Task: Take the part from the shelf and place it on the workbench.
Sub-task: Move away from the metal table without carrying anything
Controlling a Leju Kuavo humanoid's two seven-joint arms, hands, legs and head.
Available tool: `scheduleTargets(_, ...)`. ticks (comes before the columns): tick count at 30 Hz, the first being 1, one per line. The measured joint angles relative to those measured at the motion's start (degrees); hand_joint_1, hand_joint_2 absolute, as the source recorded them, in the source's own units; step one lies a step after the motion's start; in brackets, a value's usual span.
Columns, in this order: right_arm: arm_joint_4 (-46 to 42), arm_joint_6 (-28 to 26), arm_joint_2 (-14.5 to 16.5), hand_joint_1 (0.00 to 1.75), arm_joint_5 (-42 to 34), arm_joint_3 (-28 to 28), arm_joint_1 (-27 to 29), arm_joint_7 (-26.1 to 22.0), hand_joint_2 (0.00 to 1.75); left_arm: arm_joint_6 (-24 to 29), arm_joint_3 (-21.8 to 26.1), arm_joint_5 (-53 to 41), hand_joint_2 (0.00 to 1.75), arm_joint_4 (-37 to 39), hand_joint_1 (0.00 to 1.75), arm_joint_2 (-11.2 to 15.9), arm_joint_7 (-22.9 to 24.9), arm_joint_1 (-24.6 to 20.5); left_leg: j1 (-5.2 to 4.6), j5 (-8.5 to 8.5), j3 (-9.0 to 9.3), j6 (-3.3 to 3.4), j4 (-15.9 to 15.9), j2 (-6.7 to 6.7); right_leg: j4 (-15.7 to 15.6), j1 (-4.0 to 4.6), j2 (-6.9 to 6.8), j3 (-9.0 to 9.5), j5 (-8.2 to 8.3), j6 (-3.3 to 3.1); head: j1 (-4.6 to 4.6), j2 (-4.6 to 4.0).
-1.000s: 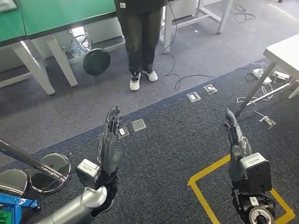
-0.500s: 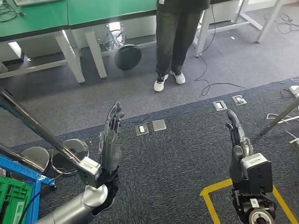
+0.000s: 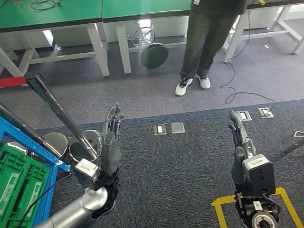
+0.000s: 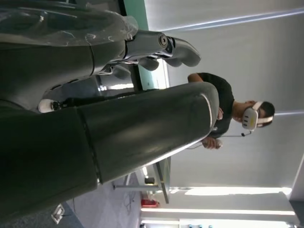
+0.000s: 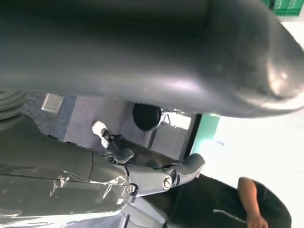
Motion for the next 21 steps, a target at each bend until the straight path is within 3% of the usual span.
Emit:
scheduleTargets(1,-0.17,0.03,-0.03,0.0,0.09,0.02,0.15,0.27,0.0,0.12,0.0,0.18,0.0,0.01,0.0,-0.04,-0.12,0.18,0.01,0.07,0.01,0.39,-0.13,-0.62,0.02,-0.13,-0.39,0.06,-0.18,0.31,0.15,0.0)
scheduleTargets(3,-0.48,0.19,-0.28,0.0,0.23,0.03,0.45,0.74,0.0,0.43,-0.01,0.42,0.0,0.01,0.0,-0.2,-0.59,0.56,0.14,0.27,0.15,1.13,-0.45,-1.8,1.99,-0.5,1.2,-0.67,-1.87,0.84,0.37,0.0)
scheduleTargets(5,-0.67,0.22,-0.63,0.0,0.36,0.07,0.74,1.2,0.0,0.58,-0.02,0.77,0.0,0.04,0.0,-0.49,-1.21,0.77,0.24,0.4,0.24,1.68,-0.6,-2.89,8.82,-0.67,4.31,-3.65,-5.65,1.08,0.73,-0.01)
scheduleTargets(6,-0.72,0.21,-0.75,0.0,0.43,0.11,0.91,1.4,0.0,0.57,-0.02,1.02,0.0,0.09,0.0,-0.64,-1.52,0.84,0.2,0.41,0.23,1.86,-0.59,-3.51,13.18,-0.67,5.22,-5.62,-7.51,1.11,0.85,-0.01)
scheduleTargets(7,-0.73,0.21,-0.86,0.0,0.48,0.16,1.08,1.56,0.0,0.55,-0.02,1.24,0.0,0.16,0.0,-0.79,-1.82,0.93,0.15,0.43,0.23,1.94,-0.57,-4.21,16.69,-0.66,5.67,-7.29,-8.61,1.13,0.92,-0.01)
scheduleTargets(8,-0.74,0.29,-0.93,0.0,0.55,0.22,1.19,1.64,0.0,0.52,-0.02,1.44,0.0,0.26,0.0,-0.93,-2.13,1.02,0.11,0.42,0.24,1.97,-0.54,-4.96,18.41,-0.66,5.89,-8.2,-8.65,1.12,0.93,0.0)
scheduleTargets(9,-0.74,0.48,-1.0,0.0,0.62,0.26,1.19,1.69,0.0,0.49,-0.02,1.62,0.0,0.38,0.0,-1.08,-2.44,1.09,0.09,0.42,0.25,1.98,-0.47,-5.73,17.62,-0.68,6.02,-7.99,-7.47,1.05,0.96,0.0)
scheduleTargets(10,-0.75,0.7,-1.03,0.0,0.7,0.27,1.11,1.69,0.0,0.47,-0.02,1.73,0.0,0.48,0.0,-1.24,-2.73,1.12,0.1,0.41,0.28,1.95,-0.35,-6.53,14.7,-0.73,6.37,-6.82,-5.38,0.91,0.97,0.0)
scheduleTargets(12,-0.77,1.06,-1.03,0.0,0.89,0.28,0.86,1.67,0.0,0.45,-0.02,1.85,0.0,0.6,0.0,-1.55,-3.19,1.11,0.07,0.34,0.15,1.74,0.0,-7.99,6.52,-0.96,8.9,-3.44,-1.29,0.58,1.03,-0.01)
scheduleTargets(14,-0.8,1.07,-1.03,0.0,0.97,0.3,0.76,1.59,0.0,0.42,-0.02,1.92,0.0,0.64,0.0,-1.72,-3.42,1.12,0.16,0.49,-0.45,1.17,0.37,-9.26,1.83,-1.08,11.08,-1.24,-0.16,0.44,1.01,-0.01)
scheduleTargets(16,-0.83,0.94,-1.03,0.0,0.97,0.32,0.78,1.42,0.0,0.25,-0.02,2.07,0.0,0.67,0.0,-1.75,-3.57,1.23,0.35,0.98,-1.06,0.36,0.32,-10.55,1.09,-0.98,10.52,-0.67,-0.34,0.23,0.87,-0.01)
scheduleTargets(17,-0.86,0.88,-1.03,0.0,0.97,0.32,0.8,1.32,0.0,0.15,-0.02,2.16,0.0,0.69,0.0,-1.75,-3.62,1.29,0.4,1.0,-1.26,0.03,0.4,-10.31,0.91,-1.0,9.8,-0.63,-0.14,-0.02,0.79,-0.01)
scheduleTargets(19,-0.92,0.77,-1.07,0.0,0.94,0.29,0.82,1.16,0.0,0.04,-0.02,2.31,0.0,0.73,0.0,-1.74,-3.7,1.21,0.22,-0.57,-2.6,-0.5,2.95,-7.63,0.4,-1.13,8.24,-0.39,0.21,-0.59,0.51,-0.01)
scheduleTargets(21,-0.95,0.68,-1.13,0.0,0.91,0.26,0.89,1.11,0.0,-0.01,-0.02,2.36,0.0,0.82,0.0,-1.77,-3.73,1.09,0.25,-4.22,-6.13,-0.94,10.12,-4.43,0.24,-0.92,6.64,-0.41,0.3,-0.91,0.2,-0.01)
